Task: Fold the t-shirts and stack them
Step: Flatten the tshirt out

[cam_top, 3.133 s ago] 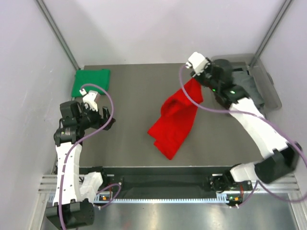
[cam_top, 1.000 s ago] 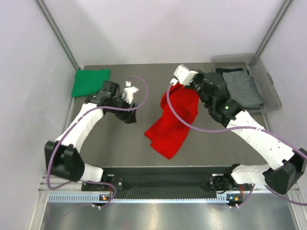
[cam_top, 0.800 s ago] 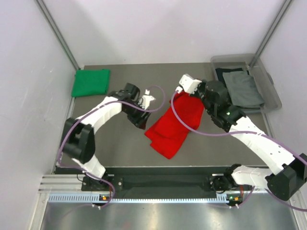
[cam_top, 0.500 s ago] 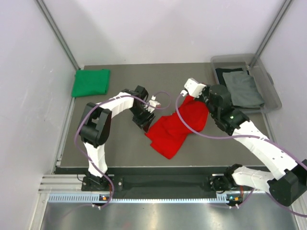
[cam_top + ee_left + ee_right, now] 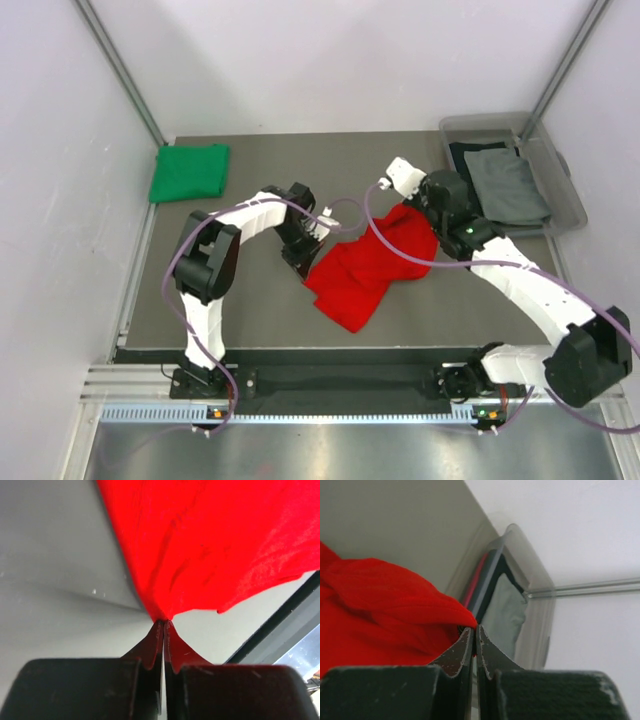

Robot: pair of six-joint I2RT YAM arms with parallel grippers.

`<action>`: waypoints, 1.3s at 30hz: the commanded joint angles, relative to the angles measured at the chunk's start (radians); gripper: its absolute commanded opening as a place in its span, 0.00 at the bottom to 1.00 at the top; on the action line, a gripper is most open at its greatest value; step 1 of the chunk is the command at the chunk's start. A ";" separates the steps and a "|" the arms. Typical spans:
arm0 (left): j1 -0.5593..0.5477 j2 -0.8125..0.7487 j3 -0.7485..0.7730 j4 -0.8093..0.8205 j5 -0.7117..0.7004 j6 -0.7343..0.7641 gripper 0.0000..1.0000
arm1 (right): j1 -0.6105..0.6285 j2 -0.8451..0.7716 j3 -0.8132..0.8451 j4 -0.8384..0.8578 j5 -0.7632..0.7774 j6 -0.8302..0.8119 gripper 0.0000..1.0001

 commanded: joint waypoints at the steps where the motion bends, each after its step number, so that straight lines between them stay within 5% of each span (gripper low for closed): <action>1: 0.024 -0.108 0.036 -0.044 0.003 0.031 0.00 | -0.016 0.026 0.081 0.010 -0.007 0.083 0.00; 9: 0.264 -0.365 0.327 -0.074 -0.095 0.051 0.00 | -0.048 -0.042 0.153 0.077 -0.009 0.051 0.00; 15: 0.265 -0.483 0.526 -0.160 -0.090 0.088 0.00 | -0.106 -0.089 0.199 0.124 -0.029 0.066 0.00; 22: 0.225 -0.699 -0.011 -0.278 -0.013 0.255 0.02 | -0.113 -0.131 -0.026 -0.007 -0.148 0.137 0.00; 23: 0.225 -0.703 -0.061 -0.287 -0.002 0.279 0.19 | -0.114 -0.119 -0.052 -0.017 -0.165 0.145 0.00; 25: 0.225 -0.708 -0.172 -0.291 0.025 0.289 0.29 | -0.114 -0.060 -0.115 -0.027 -0.190 0.168 0.00; 32: 0.225 -0.691 -0.200 0.018 -0.132 0.197 0.47 | -0.116 0.040 -0.152 -0.028 -0.176 0.223 0.00; 39: 0.226 -0.334 0.007 0.147 -0.272 0.167 0.56 | -0.116 0.038 -0.138 -0.053 -0.199 0.289 0.00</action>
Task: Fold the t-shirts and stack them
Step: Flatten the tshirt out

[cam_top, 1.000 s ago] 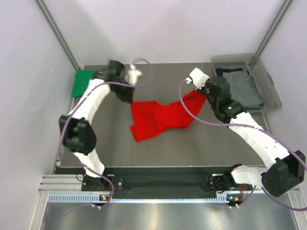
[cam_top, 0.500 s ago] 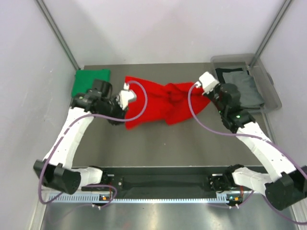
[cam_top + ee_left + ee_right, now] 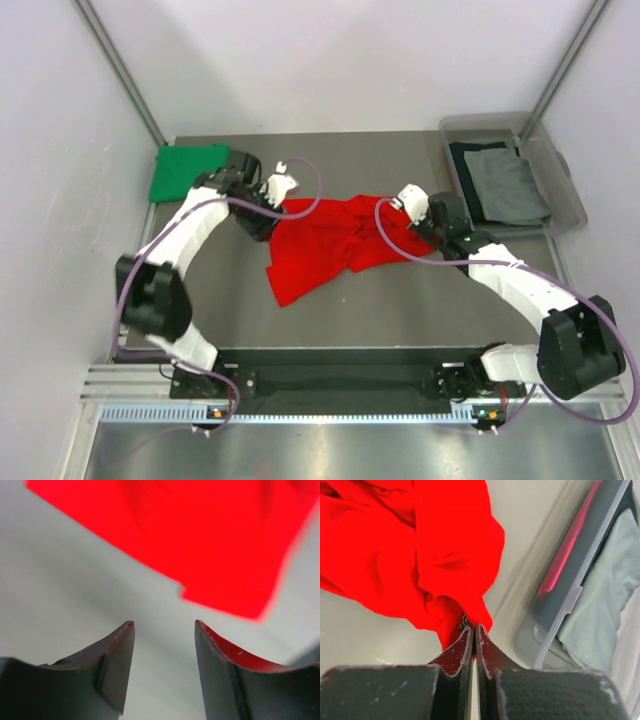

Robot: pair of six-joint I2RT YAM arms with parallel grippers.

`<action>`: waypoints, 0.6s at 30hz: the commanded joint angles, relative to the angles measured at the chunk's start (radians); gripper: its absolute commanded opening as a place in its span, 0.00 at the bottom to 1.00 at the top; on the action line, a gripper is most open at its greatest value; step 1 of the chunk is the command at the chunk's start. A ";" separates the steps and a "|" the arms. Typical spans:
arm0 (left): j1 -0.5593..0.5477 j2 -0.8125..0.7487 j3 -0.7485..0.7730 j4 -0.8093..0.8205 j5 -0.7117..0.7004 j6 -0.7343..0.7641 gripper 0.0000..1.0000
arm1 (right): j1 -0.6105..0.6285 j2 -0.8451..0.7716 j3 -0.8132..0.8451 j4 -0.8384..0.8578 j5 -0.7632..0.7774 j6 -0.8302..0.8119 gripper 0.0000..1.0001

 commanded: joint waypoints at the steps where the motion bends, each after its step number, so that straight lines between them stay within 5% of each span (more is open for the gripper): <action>1: 0.002 0.183 0.120 0.084 -0.064 -0.020 0.57 | -0.009 -0.034 0.040 0.018 -0.022 0.058 0.00; 6: 0.002 0.381 0.173 0.033 0.014 -0.034 0.57 | -0.009 -0.061 0.013 0.023 -0.025 0.055 0.00; 18: 0.002 0.372 0.022 0.008 0.087 -0.035 0.56 | -0.009 -0.046 0.000 0.027 -0.042 0.060 0.00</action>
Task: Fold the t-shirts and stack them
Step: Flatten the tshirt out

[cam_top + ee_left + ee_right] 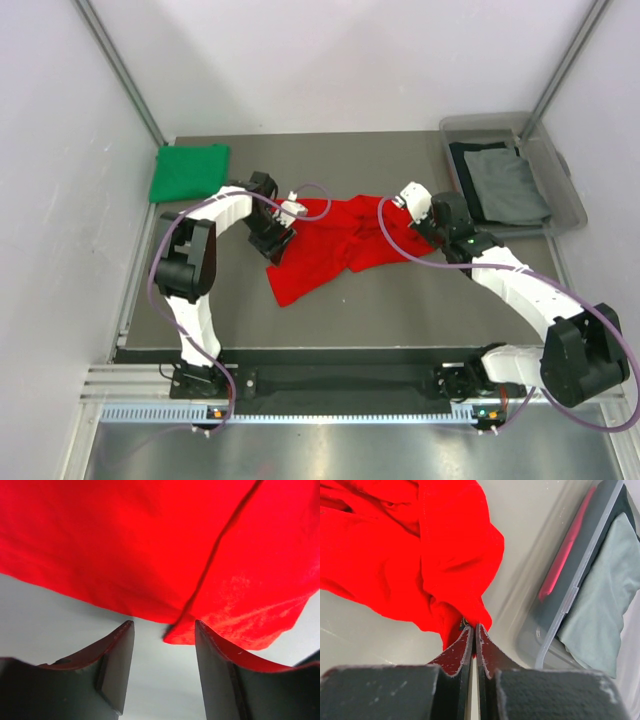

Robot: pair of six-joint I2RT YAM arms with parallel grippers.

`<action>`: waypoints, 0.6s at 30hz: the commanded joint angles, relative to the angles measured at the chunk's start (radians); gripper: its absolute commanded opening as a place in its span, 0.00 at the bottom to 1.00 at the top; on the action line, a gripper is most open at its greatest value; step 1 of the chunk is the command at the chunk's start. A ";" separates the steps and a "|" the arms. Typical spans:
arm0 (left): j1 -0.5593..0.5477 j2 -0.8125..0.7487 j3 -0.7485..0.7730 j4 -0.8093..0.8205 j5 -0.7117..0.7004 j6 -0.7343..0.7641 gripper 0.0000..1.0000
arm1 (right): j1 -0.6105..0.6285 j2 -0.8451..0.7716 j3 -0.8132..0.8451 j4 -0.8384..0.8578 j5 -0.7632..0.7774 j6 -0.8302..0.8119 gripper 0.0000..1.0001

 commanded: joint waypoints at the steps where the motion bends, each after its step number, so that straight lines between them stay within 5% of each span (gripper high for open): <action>1: 0.001 -0.031 -0.030 -0.033 0.040 0.007 0.55 | -0.011 -0.008 0.004 0.029 -0.019 0.020 0.00; 8: 0.001 -0.038 -0.108 -0.044 0.055 0.018 0.43 | -0.009 -0.014 -0.007 0.035 -0.017 0.017 0.00; 9: 0.001 -0.041 -0.120 -0.047 0.064 0.016 0.37 | -0.011 -0.014 -0.009 0.036 -0.017 0.019 0.00; 10: 0.001 -0.043 -0.123 -0.063 0.073 0.021 0.13 | -0.011 -0.014 -0.009 0.036 -0.017 0.019 0.00; 11: 0.001 -0.050 -0.120 -0.079 0.084 0.022 0.02 | -0.012 -0.015 -0.009 0.038 -0.016 0.017 0.00; 18: -0.035 -0.246 -0.065 -0.214 0.219 0.086 0.00 | -0.022 -0.023 -0.013 0.053 0.001 0.017 0.00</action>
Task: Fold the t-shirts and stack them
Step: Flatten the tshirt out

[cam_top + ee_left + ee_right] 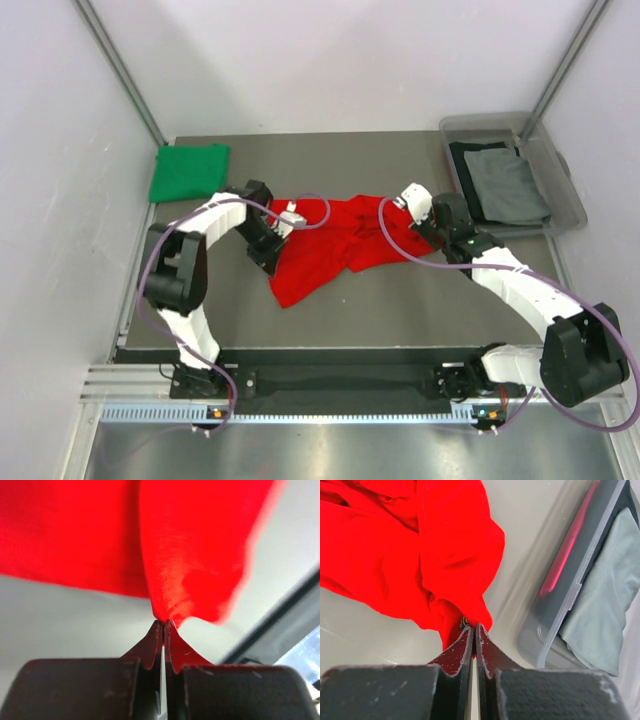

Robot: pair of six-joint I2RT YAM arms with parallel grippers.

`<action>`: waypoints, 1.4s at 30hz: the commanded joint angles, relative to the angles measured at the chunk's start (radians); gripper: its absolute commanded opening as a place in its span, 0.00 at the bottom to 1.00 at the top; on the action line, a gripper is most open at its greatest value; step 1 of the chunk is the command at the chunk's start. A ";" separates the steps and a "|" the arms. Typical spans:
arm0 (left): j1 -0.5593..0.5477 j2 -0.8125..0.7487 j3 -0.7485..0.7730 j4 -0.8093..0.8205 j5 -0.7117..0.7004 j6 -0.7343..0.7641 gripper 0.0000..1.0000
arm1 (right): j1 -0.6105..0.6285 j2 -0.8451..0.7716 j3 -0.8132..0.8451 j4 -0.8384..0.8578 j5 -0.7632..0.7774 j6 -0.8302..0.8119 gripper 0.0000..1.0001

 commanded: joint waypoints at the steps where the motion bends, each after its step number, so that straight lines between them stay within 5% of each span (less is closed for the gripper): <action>1: -0.049 -0.237 0.048 -0.110 0.107 0.069 0.00 | -0.018 -0.026 -0.002 0.055 0.008 0.016 0.00; 5: -0.248 -0.357 -0.018 -0.130 0.049 0.080 0.00 | -0.023 -0.031 -0.011 0.055 0.006 0.014 0.00; 12: -0.449 -0.302 -0.233 -0.244 0.028 0.099 0.06 | -0.027 -0.035 -0.007 0.047 0.003 0.016 0.00; 19: -0.442 -0.351 -0.098 -0.133 -0.136 0.010 0.39 | -0.032 -0.043 -0.010 0.046 0.008 0.019 0.00; 30: -0.341 -0.193 0.000 0.282 -0.514 -0.030 0.52 | -0.041 -0.025 -0.010 0.073 0.031 0.013 0.00; 38: -0.118 0.229 0.587 0.195 -0.455 -0.160 0.56 | -0.044 -0.017 -0.004 0.070 0.036 0.022 0.00; 42: 0.001 0.460 0.892 0.049 -0.197 -0.292 0.56 | -0.049 -0.014 -0.004 0.066 0.028 0.028 0.00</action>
